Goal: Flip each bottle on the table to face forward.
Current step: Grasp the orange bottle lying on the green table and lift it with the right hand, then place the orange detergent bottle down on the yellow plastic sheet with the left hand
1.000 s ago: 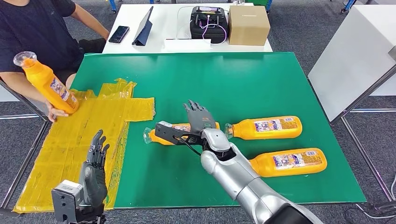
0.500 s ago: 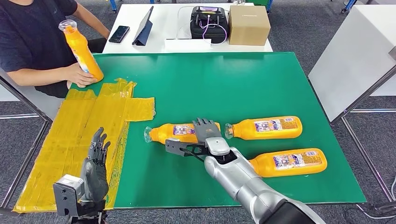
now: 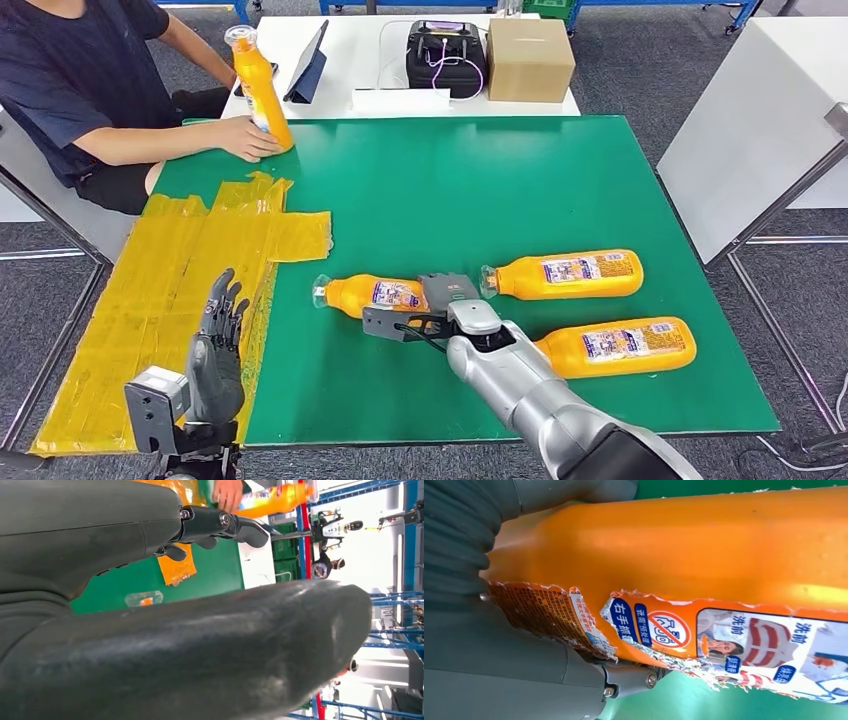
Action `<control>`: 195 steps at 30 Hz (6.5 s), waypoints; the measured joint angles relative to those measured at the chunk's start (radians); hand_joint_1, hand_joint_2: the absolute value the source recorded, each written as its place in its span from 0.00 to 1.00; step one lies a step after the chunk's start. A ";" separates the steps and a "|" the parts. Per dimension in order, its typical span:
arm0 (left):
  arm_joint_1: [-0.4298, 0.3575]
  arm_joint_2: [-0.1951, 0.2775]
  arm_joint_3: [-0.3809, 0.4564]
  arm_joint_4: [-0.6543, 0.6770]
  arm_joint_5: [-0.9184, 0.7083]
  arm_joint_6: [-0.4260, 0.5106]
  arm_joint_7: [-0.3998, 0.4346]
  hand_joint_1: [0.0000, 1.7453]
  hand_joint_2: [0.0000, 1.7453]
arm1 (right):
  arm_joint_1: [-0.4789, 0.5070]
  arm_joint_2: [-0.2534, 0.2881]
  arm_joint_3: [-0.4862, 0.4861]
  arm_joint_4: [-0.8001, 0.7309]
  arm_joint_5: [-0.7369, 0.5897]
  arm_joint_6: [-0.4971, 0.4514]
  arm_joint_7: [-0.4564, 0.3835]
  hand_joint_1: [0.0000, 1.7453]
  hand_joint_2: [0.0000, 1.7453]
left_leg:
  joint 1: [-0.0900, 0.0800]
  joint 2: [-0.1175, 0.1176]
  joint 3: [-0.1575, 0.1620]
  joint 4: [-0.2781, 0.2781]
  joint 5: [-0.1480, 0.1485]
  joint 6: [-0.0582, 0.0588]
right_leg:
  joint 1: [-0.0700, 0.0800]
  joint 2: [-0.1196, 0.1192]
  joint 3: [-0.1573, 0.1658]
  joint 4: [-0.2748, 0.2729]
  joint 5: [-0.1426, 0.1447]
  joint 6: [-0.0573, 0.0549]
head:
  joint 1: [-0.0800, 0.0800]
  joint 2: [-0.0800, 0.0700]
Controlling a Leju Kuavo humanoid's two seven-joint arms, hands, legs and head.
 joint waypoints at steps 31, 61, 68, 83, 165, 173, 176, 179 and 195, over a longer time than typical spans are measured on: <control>0.239 -0.101 0.125 -0.141 0.240 -0.193 -0.031 0.00 1.00 | 0.702 -0.103 -0.077 -1.123 -0.292 -0.417 -0.443 1.00 1.00 | 0.000 -0.001 -0.015 0.000 0.000 0.000 | 0.000 0.000 -0.003 0.000 0.000 0.000 | 0.000 0.000; 0.244 -0.071 -0.001 -0.126 0.245 -0.337 -0.177 0.00 1.00 | 0.794 -0.190 -0.053 -1.271 -0.357 -0.408 -0.455 1.00 1.00 | 0.001 -0.001 -0.014 0.000 -0.001 -0.001 | 0.000 0.000 -0.003 0.000 0.000 0.000 | 0.000 0.000; 0.226 -0.005 -0.099 -0.106 0.252 -0.315 -0.195 0.00 1.00 | 0.794 -0.193 -0.053 -1.232 -0.364 -0.405 -0.448 1.00 1.00 | 0.001 -0.001 -0.014 0.000 -0.001 -0.001 | 0.000 0.000 -0.003 0.000 0.000 0.000 | 0.000 0.000; 0.190 0.085 -0.196 -0.056 0.261 -0.235 -0.182 0.00 1.00 | 0.743 -0.176 -0.001 -1.180 -0.257 -0.257 -0.435 1.00 1.00 | 0.001 -0.001 -0.014 0.000 0.000 -0.001 | 0.000 0.000 -0.003 0.000 0.000 0.000 | 0.000 0.000; 0.154 0.107 -0.061 -0.029 -1.288 0.448 0.219 1.00 1.00 | 0.957 -0.463 0.046 -1.551 -0.132 -0.609 -0.230 0.00 0.00 | 0.000 0.000 -0.014 0.000 -0.001 -0.001 | 0.000 0.000 -0.004 0.000 0.000 0.000 | 0.000 0.000; 0.096 0.227 -0.073 0.158 -1.376 0.343 0.450 1.00 1.00 | 0.974 -0.518 0.035 -1.596 -0.134 -0.623 -0.221 0.00 0.00 | 0.001 0.000 -0.014 0.000 -0.001 -0.001 | 0.000 0.000 -0.004 0.000 0.000 0.000 | 0.000 0.000; 0.095 0.230 -0.074 0.161 -1.377 0.342 0.453 1.00 1.00 | 0.975 -0.518 0.034 -1.596 -0.134 -0.623 -0.221 0.00 0.00 | 0.001 0.000 -0.014 0.000 -0.001 -0.001 | 0.000 0.000 -0.004 0.000 0.000 0.000 | 0.000 0.000; 0.094 0.230 -0.074 0.161 -1.377 0.341 0.454 1.00 1.00 | 0.975 -0.519 0.034 -1.597 -0.134 -0.623 -0.221 0.00 0.00 | 0.001 0.000 -0.014 0.000 -0.001 -0.001 | 0.000 0.000 -0.004 0.000 0.000 0.000 | 0.000 0.000; 0.045 0.308 -0.096 0.263 -1.380 0.309 0.495 1.00 1.00 | 1.007 -0.563 0.000 -1.633 -0.134 -0.624 -0.219 0.00 0.25 | 0.001 -0.001 0.002 -0.001 -0.007 0.000 | 0.000 0.000 0.004 -0.001 -0.006 -0.002 | 0.000 0.000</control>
